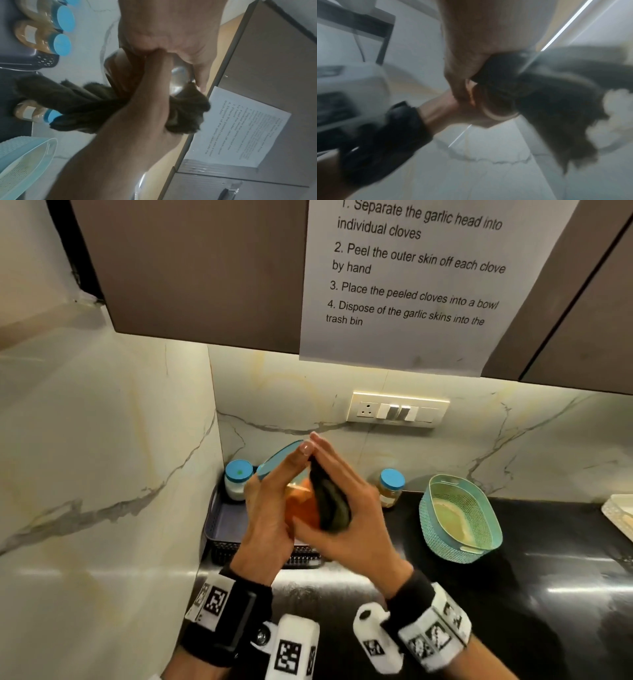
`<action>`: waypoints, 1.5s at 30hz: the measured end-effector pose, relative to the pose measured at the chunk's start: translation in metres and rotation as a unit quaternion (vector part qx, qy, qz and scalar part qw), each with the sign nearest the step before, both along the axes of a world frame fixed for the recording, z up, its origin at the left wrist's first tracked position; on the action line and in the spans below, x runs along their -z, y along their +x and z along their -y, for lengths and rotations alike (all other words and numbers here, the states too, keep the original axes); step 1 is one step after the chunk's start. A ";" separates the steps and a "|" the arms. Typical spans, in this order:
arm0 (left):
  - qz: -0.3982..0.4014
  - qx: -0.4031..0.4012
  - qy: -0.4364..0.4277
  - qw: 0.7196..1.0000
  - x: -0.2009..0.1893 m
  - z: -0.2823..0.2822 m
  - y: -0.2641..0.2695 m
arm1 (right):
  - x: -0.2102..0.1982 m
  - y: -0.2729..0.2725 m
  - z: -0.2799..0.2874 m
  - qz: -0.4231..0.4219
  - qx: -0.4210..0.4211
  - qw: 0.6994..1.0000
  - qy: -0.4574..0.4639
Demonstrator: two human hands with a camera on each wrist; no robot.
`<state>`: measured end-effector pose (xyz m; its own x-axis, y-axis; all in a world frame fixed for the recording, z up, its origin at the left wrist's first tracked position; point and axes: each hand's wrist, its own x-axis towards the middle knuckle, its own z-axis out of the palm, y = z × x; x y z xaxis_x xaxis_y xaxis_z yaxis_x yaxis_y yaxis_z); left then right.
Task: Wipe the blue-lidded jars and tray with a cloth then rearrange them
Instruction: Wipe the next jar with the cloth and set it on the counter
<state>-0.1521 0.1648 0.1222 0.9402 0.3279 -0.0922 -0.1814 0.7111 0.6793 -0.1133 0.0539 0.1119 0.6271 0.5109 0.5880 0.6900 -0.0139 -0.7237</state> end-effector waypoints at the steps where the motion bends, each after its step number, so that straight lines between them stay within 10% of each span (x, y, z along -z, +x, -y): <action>1: -0.024 -0.026 0.047 0.998 0.002 -0.005 0.000 | -0.007 0.006 0.003 -0.095 -0.033 0.995 0.007; 4: -0.030 -0.070 0.098 0.992 0.000 -0.013 0.004 | -0.018 0.009 0.001 -0.183 -0.050 0.982 0.010; 9: -0.022 -0.005 0.058 0.998 0.001 -0.023 0.003 | 0.007 -0.016 -0.007 0.072 0.044 0.996 -0.017; 12: -0.059 -0.014 0.079 0.995 -0.001 -0.018 0.002 | 0.020 -0.013 -0.007 0.071 0.048 0.996 -0.005; 16: -0.079 0.000 0.120 0.990 0.008 -0.021 0.000 | 0.013 0.015 0.010 -0.133 -0.015 0.990 0.038; 21: -0.019 0.103 0.184 0.977 0.000 -0.038 0.005 | -0.014 0.039 0.032 -0.420 -0.150 0.894 0.041; 26: -0.004 0.035 0.158 0.987 -0.011 -0.029 0.010 | -0.020 0.005 0.011 -0.257 -0.056 0.962 0.066; 31: 0.029 0.035 0.069 0.997 -0.006 -0.023 0.004 | -0.005 -0.017 -0.009 0.133 0.105 0.985 -0.006; 38: -0.001 -0.049 0.150 0.987 -0.003 -0.022 0.006 | -0.039 0.011 0.000 -0.220 -0.059 0.974 -0.018; 45: -0.038 -0.006 0.039 0.999 -0.003 -0.028 0.005 | 0.004 -0.019 -0.010 0.139 0.088 0.985 -0.056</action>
